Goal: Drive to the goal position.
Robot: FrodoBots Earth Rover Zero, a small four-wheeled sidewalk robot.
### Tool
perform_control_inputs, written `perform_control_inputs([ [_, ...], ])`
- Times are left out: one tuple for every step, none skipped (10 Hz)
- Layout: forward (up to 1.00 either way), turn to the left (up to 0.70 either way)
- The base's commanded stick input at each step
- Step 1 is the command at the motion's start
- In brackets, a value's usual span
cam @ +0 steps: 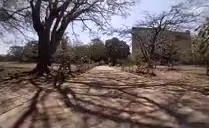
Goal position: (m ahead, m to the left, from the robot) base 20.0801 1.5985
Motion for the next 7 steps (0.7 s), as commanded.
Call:
perform_control_inputs([
  [0.70,0.00],
  [0.70,0.00],
  [0.70,0.00],
  [0.70,0.00],
  [0.70,0.00],
  [0.70,0.00],
  [0.70,0.00],
])
